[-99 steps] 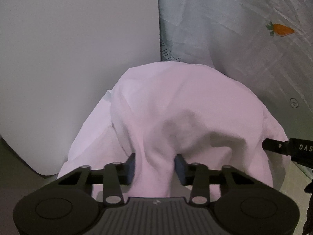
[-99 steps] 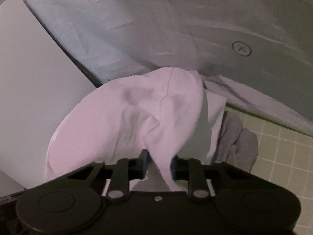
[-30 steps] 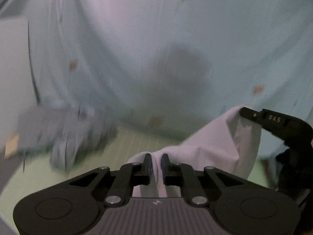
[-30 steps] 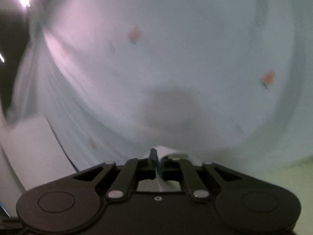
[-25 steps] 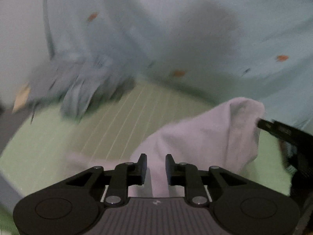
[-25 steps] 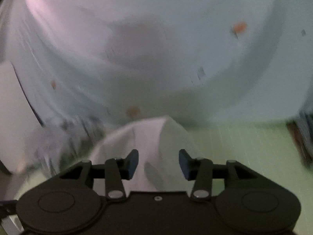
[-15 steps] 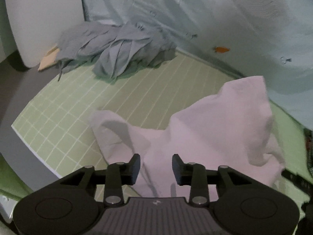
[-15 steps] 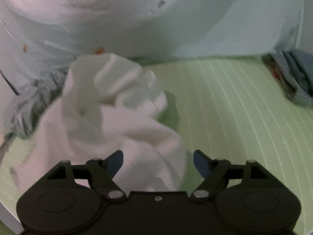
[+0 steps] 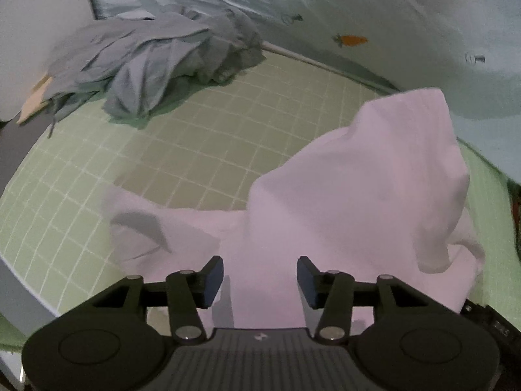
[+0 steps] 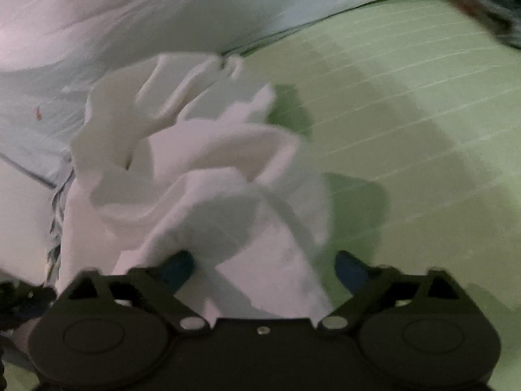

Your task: Fold clothes

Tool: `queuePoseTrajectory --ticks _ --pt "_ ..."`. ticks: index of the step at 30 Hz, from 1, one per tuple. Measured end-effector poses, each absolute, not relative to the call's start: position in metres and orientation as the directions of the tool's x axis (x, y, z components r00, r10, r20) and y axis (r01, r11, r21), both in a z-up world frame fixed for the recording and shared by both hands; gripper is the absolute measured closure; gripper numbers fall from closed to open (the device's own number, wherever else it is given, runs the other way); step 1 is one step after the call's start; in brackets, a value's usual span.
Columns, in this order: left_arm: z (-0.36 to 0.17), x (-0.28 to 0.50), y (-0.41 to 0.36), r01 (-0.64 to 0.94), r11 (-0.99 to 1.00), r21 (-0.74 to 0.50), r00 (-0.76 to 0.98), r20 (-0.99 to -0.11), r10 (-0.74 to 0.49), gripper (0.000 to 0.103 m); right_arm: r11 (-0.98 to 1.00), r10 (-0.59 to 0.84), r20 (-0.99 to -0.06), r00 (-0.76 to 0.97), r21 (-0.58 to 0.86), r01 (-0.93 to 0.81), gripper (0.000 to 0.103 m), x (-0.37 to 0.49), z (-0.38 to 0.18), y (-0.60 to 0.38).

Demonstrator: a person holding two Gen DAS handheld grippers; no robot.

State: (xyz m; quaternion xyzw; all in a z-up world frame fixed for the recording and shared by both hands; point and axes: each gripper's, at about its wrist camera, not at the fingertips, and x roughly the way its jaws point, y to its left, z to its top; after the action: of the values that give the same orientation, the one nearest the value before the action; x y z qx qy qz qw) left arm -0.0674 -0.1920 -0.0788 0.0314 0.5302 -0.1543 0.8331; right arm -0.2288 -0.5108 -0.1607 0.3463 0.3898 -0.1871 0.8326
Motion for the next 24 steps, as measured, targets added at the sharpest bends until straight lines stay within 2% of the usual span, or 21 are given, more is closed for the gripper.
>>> queuePoseTrajectory --ticks 3,4,5,6,8,10,11,15,18,21,22,24 --pt "-0.081 -0.066 -0.199 0.298 0.951 -0.087 0.393 -0.897 -0.205 0.052 0.706 -0.009 -0.782 0.623 0.436 0.558 0.004 -0.211 -0.168 -0.506" --pt "-0.081 -0.067 -0.2 0.296 0.952 -0.08 0.396 -0.896 -0.199 0.052 0.7 0.023 -0.772 0.635 0.466 0.542 0.011 -0.21 -0.169 -0.508" --pt "-0.08 -0.066 -0.2 0.287 0.955 -0.078 0.4 -0.896 -0.193 0.051 0.693 0.055 -0.762 0.646 0.495 0.525 0.028 -0.208 -0.17 -0.511" --pt "-0.08 -0.066 -0.199 0.273 0.959 -0.077 0.402 -0.896 -0.187 0.051 0.689 0.079 -0.75 0.656 0.517 0.508 0.039 -0.207 -0.17 -0.514" --pt "-0.079 -0.064 -0.196 0.239 0.968 -0.08 0.408 -0.896 -0.175 0.051 0.706 0.085 -0.729 0.679 0.525 0.476 0.071 -0.206 -0.161 -0.516" --pt "-0.075 -0.063 -0.195 0.203 0.976 -0.083 0.422 -0.891 -0.164 0.051 0.744 0.039 -0.708 0.706 0.492 0.452 0.089 -0.209 -0.141 -0.52" --pt "-0.073 -0.064 -0.194 0.186 0.979 -0.085 0.433 -0.887 -0.159 0.051 0.762 0.017 -0.695 0.719 0.474 0.441 0.092 -0.21 -0.131 -0.522" --pt "-0.067 -0.066 -0.193 0.13 0.988 -0.085 0.466 -0.874 -0.136 0.051 0.852 -0.149 -0.583 0.798 0.334 0.403 0.095 -0.229 -0.064 -0.543" --pt "-0.067 -0.067 -0.195 0.099 0.992 -0.082 0.471 -0.874 -0.119 0.051 0.899 -0.288 -0.467 0.836 0.168 0.404 0.095 -0.247 -0.009 -0.561" --pt "-0.071 -0.065 -0.201 0.088 0.992 -0.086 0.461 -0.88 -0.117 0.051 0.893 -0.407 -0.377 0.832 0.027 0.449 0.094 -0.255 0.018 -0.579" --pt "-0.073 -0.064 -0.204 0.09 0.992 -0.087 0.458 -0.881 -0.118 0.051 0.867 -0.478 -0.362 0.8 -0.048 0.496 0.091 -0.254 0.015 -0.585" --pt "-0.077 -0.061 -0.214 0.098 0.991 -0.088 0.447 -0.886 -0.123 0.051 0.782 -0.622 -0.33 0.71 -0.206 0.588 0.068 -0.25 0.006 -0.597"
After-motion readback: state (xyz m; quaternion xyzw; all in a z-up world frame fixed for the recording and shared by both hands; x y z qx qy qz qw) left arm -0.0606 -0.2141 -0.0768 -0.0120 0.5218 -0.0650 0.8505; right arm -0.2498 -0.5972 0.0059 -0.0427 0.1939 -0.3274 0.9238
